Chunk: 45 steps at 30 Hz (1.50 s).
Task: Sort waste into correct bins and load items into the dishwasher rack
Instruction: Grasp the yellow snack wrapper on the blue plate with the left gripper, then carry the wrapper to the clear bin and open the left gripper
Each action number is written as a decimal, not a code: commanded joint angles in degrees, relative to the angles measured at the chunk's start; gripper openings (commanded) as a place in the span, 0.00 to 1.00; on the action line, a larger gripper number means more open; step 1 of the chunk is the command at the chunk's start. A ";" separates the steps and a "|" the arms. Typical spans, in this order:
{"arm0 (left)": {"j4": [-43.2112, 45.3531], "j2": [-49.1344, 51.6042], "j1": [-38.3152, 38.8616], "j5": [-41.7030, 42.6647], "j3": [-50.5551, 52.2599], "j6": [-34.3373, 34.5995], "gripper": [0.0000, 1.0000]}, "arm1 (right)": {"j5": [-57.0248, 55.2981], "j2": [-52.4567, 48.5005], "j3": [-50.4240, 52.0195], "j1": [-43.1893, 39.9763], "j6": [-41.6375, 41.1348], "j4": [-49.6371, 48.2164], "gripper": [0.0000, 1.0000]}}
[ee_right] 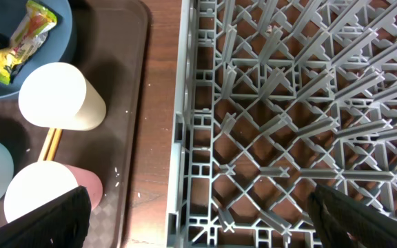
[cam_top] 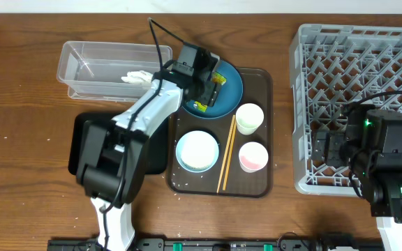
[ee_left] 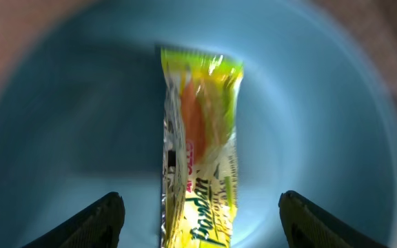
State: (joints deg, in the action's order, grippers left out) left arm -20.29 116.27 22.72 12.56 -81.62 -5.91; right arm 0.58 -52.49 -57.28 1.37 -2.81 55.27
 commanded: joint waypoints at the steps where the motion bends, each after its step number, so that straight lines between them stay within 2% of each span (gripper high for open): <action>1: 0.20 2.03 -0.02 0.31 0.52 -0.70 0.75 | -0.33 -0.02 -1.07 -0.22 -0.57 0.07 0.99; 3: -0.20 3.34 0.09 0.33 0.52 -0.68 0.74 | -0.33 -0.02 -1.07 -0.22 -0.57 0.07 0.99; 5: -0.85 4.04 0.26 0.33 0.52 -0.68 0.68 | -0.33 -0.02 -1.07 -0.22 -0.57 0.07 0.99; 10: -1.75 4.17 0.83 0.31 0.52 -0.70 0.19 | -0.33 -0.02 -1.07 -0.22 -0.57 0.22 0.99; 11: -2.27 4.17 0.83 0.31 0.50 -0.68 0.06 | -0.33 -0.02 -1.07 -0.22 -0.57 0.28 0.99; 17: -6.38 0.63 0.44 0.31 -0.02 -0.68 0.06 | -0.35 -0.02 -1.07 -0.22 -0.55 0.74 0.99; 23: -8.81 -11.61 -1.33 -0.48 -0.26 -0.68 0.06 | -0.37 -0.02 -1.07 -0.22 -0.55 0.74 0.99; 28: -9.07 -20.90 -5.35 -11.28 -0.26 -0.68 0.06 | -0.35 -0.02 -1.07 -0.22 -0.55 0.72 0.99; 30: -9.20 -22.03 -7.37 -13.73 -0.26 -0.68 0.06 | -0.35 -0.02 -1.07 -0.22 -0.55 0.72 0.99; 38: -9.01 -18.29 -17.29 -13.33 0.09 1.73 0.08 | -0.35 -0.02 -1.07 -0.22 -0.55 0.74 0.99; 39: -9.01 -17.57 -17.94 -13.20 0.09 1.73 0.14 | -0.35 -0.02 -1.07 -0.22 -0.55 0.72 0.99; 40: -8.98 -16.85 -18.47 -13.22 0.09 1.70 0.27 | -0.35 -0.02 -1.07 -0.22 -0.55 0.72 0.99; 42: -8.28 -15.65 -19.32 -13.25 0.09 1.68 0.34 | -0.35 -0.02 -1.07 -0.22 -0.57 0.72 0.99; 43: -7.69 -15.52 -19.71 -13.22 0.09 1.70 0.40 | -0.35 -0.02 -1.07 -0.22 -0.55 0.72 0.99; 44: -7.13 -15.54 -19.93 -13.22 0.09 1.70 0.49 | -0.35 -0.02 -1.07 -0.22 -0.57 0.74 0.99; 45: -6.60 -15.98 -19.93 -13.22 0.00 1.70 0.53 | -0.35 -0.02 -1.07 -0.22 -0.55 0.76 0.99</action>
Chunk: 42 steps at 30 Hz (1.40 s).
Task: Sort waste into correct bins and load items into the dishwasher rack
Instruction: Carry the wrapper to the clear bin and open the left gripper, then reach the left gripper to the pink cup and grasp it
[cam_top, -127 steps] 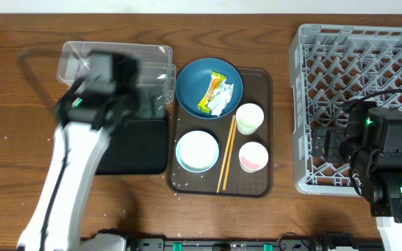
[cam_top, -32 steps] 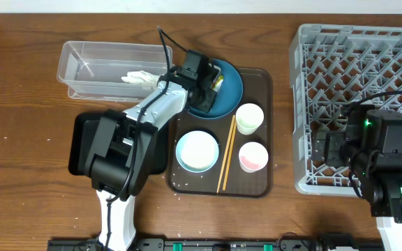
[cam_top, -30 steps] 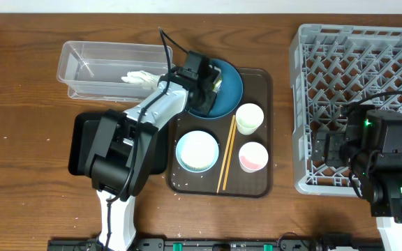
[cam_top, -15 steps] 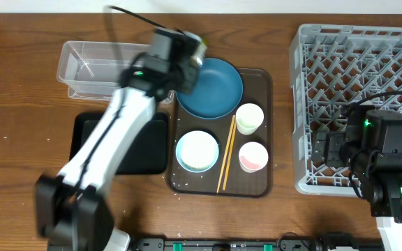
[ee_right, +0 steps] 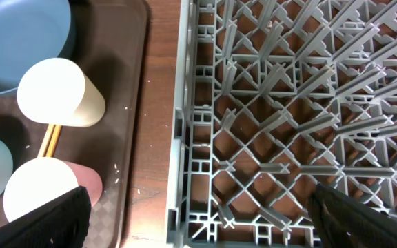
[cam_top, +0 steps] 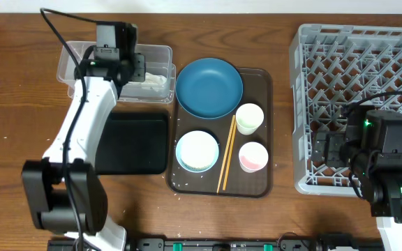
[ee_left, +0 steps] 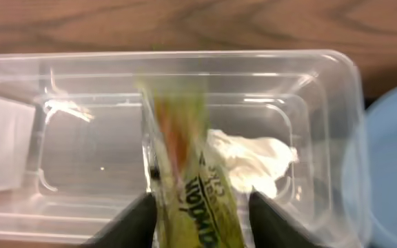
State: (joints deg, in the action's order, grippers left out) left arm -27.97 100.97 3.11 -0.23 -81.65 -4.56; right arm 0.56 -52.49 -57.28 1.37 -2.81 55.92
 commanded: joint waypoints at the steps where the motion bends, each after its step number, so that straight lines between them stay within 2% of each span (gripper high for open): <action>1: 1.27 -1.22 -0.31 -0.42 -0.20 0.35 0.54 | -0.33 -0.02 -1.07 -0.22 -0.55 0.17 0.99; 3: 1.27 -2.60 -0.02 -0.20 -0.52 0.37 0.59 | -0.33 -0.02 -1.07 -0.22 -0.55 0.22 0.99; 7: -1.29 -6.14 1.31 2.80 -0.52 0.37 0.61 | -0.35 -0.02 -1.07 -0.22 -0.55 0.20 0.99; 14: -14.05 -8.94 6.38 24.15 -0.37 4.52 0.70 | -0.35 -0.02 -1.07 -0.22 -0.55 0.20 0.99; 16: -16.92 -8.66 8.68 26.21 0.11 4.90 0.70 | -0.35 -0.02 -1.07 -0.22 -0.55 0.20 0.99; 22: -21.99 -7.61 17.44 26.21 2.08 8.17 0.70 | -0.37 -0.02 -1.07 -0.22 -0.55 0.22 0.99; 35: -17.77 -0.39 36.44 25.73 5.01 13.31 0.70 | -0.35 -0.02 -1.07 -0.22 -0.55 1.36 0.99; 39: -17.55 3.85 40.15 20.22 5.01 16.87 0.69 | -0.35 -0.02 -1.07 -0.22 -0.55 2.10 0.99; 40: -17.00 4.94 40.81 20.11 5.01 16.92 0.68 | -0.35 -0.02 -1.07 -0.22 -0.55 2.23 0.99; 42: -15.72 6.49 41.70 20.15 5.01 16.92 0.56 | -0.37 -0.02 -1.07 -0.22 -0.55 2.40 0.99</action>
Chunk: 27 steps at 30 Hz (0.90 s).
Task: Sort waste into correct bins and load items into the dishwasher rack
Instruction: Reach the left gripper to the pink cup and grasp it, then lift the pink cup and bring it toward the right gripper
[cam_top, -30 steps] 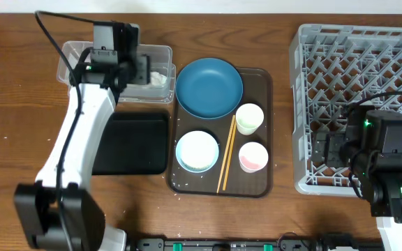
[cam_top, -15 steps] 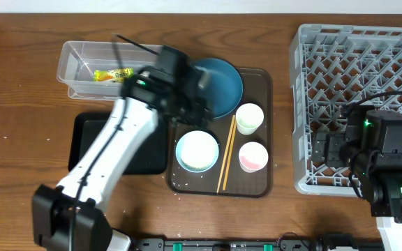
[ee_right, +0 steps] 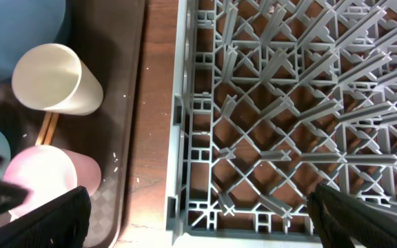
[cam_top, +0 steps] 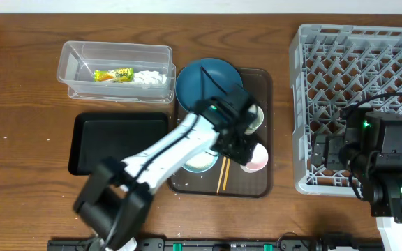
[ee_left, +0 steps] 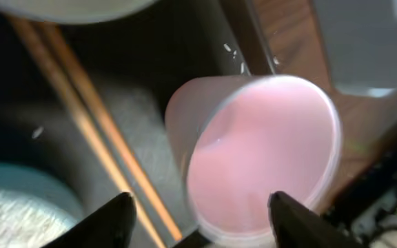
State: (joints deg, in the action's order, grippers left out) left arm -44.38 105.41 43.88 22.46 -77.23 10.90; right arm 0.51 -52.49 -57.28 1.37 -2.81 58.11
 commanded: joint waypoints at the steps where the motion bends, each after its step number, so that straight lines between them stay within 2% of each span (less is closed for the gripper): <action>1: 1.22 2.47 1.14 -2.56 0.59 1.46 0.48 | -0.33 -0.02 -1.07 -0.22 -0.55 0.28 0.99; 4: 1.64 2.51 1.18 -2.56 0.50 1.49 0.14 | -0.57 -0.02 -1.07 -0.22 -0.55 0.76 0.99; 5: 1.60 2.27 0.98 -2.45 0.48 1.49 0.07 | -0.90 -0.02 -1.07 -0.24 -0.55 0.96 0.99; 9: 0.09 -0.35 -0.04 -1.90 0.35 1.49 0.06 | -5.07 -0.02 -1.07 -0.24 -0.63 1.77 0.99; 13: -2.75 -7.10 -2.78 1.88 -0.02 1.49 0.06 | -14.34 -0.02 -1.07 -0.57 -7.50 2.80 0.99; 16: -2.69 -12.22 -6.23 4.72 -0.02 2.45 0.06 | -12.76 -0.11 -1.07 -1.31 -8.50 1.88 0.99; 20: -0.63 -17.11 -14.14 11.89 -0.02 7.58 0.06 | 2.08 -1.53 -1.07 -1.62 -2.99 -1.55 0.99; 25: 8.39 -15.47 -22.99 38.56 0.00 8.44 0.06 | 42.36 -5.31 -1.07 -1.60 20.00 -4.52 0.99; 27: 10.47 -13.84 -24.46 46.25 0.00 9.55 0.06 | 53.35 -7.06 -1.07 -1.46 25.70 -4.59 0.99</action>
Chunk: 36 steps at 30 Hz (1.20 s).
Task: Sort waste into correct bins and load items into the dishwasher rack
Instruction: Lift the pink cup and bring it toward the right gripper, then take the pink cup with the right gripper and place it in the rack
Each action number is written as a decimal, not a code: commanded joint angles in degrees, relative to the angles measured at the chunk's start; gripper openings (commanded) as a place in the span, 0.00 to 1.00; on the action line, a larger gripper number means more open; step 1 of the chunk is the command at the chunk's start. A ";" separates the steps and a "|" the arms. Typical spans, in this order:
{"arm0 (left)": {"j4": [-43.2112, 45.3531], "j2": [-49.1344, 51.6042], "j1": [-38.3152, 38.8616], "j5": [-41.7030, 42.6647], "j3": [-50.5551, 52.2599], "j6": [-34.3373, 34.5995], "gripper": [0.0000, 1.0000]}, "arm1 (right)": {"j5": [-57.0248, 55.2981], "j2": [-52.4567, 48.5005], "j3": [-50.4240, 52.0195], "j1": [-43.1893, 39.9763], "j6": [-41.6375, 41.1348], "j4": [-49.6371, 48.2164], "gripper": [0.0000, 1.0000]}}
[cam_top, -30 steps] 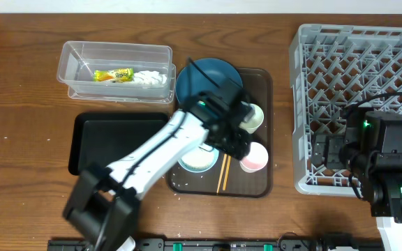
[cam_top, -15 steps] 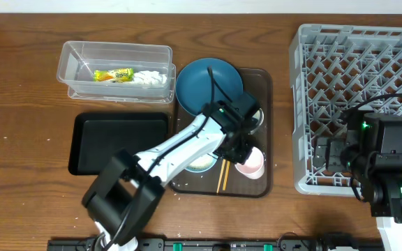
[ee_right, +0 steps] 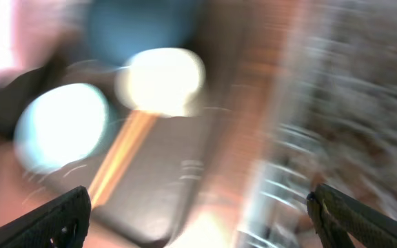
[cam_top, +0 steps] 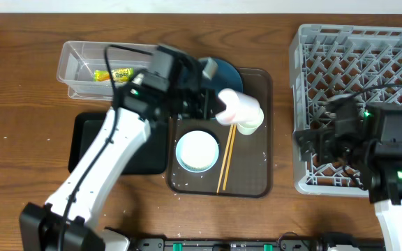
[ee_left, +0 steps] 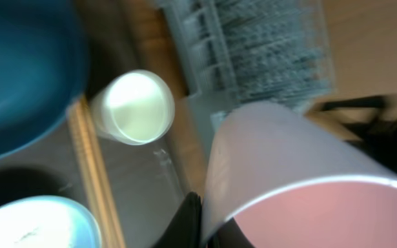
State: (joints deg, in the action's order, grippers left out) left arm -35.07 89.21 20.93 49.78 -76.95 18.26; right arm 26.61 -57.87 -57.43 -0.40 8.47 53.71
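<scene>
My left gripper point(cam_top: 213, 104) is shut on the pink cup point(cam_top: 232, 106), pinching its wall and holding it tilted above the brown tray point(cam_top: 257, 185). In the left wrist view the pink cup point(ee_left: 302, 179) fills the lower right, with a dark finger point(ee_left: 190, 222) against its wall. Below stand the white cup point(ee_left: 133, 107), the blue plate point(ee_left: 19, 69), the chopsticks point(ee_left: 92, 172) and the pale bowl point(cam_top: 197, 150). The grey dishwasher rack point(cam_top: 361, 90) stands at the right. My right gripper point(ee_right: 198, 220) is open at the rack's left edge, in a blurred view.
A clear bin point(cam_top: 72, 59) at the back left holds a yellow wrapper point(cam_top: 114, 73) and a crumpled tissue. A black bin point(cam_top: 128, 143) lies in front of it, left of the tray. The left arm spans the black bin.
The left gripper, open around the pink cup on the tray, is now shut on it and holds it up near the white cup. The right arm has swung left towards the tray.
The left gripper was open over a yellow wrapper on the blue plate. Then it held the wrapper above the clear bin. Then the wrapper lay in the bin and the gripper straddled the pink cup. Now the cup is off the tray.
</scene>
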 commanded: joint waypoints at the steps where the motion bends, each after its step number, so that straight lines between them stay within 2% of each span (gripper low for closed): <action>1: 1.68 3.43 -1.79 22.71 -0.28 2.21 0.06 | 31.21 -2.64 -0.92 0.48 16.96 -0.37 0.99; 6: 1.79 7.76 -0.20 32.72 -0.28 2.21 0.06 | 34.53 -5.66 -0.92 1.20 18.84 -3.28 0.99; 14: 2.03 9.81 4.02 33.40 -0.28 2.23 0.06 | 38.03 -6.88 -0.92 1.22 18.84 -8.76 0.99; 17: 2.23 9.81 4.33 33.40 -0.28 2.23 0.06 | 38.38 -6.86 -0.92 1.22 18.82 -9.81 0.92; 20: 2.23 9.81 4.33 33.40 -0.28 2.25 0.06 | 38.38 -6.86 -0.92 1.22 18.82 -9.77 0.76; 24: 2.23 9.81 4.33 33.38 -0.28 2.23 0.07 | 38.38 -6.86 -0.92 1.22 18.82 -9.77 0.68; 26: 2.23 9.81 4.33 33.27 -0.28 2.21 0.17 | 38.36 -6.86 -0.92 1.22 18.82 -9.75 0.57; 27: 2.23 9.81 4.33 33.00 -0.28 2.19 0.30 | 38.34 -6.86 -0.92 1.22 18.82 -9.73 0.52; 28: 2.21 9.81 4.33 32.15 -0.28 2.19 0.38 | 38.32 -6.86 -0.92 1.22 18.82 -9.64 0.50; 31: 0.59 9.81 4.33 22.71 -0.28 2.16 0.51 | 36.50 -6.86 -0.92 1.18 18.36 -9.22 0.41; 33: -2.80 9.79 4.33 10.03 -0.28 1.75 0.58 | 32.22 -6.86 -0.92 1.07 15.08 -9.16 0.34; 35: -6.69 9.68 4.33 -3.54 -0.31 0.24 0.59 | 24.39 -6.84 -0.92 1.05 9.25 -9.16 0.31; 36: -8.24 9.49 4.22 -8.94 -0.31 -0.81 0.61 | 19.06 -6.75 -0.92 0.96 6.14 -9.05 0.24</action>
State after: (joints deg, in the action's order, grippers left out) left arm -40.95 99.02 25.28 62.98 -76.97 20.36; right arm 56.77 -64.71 -57.45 0.40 22.83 45.12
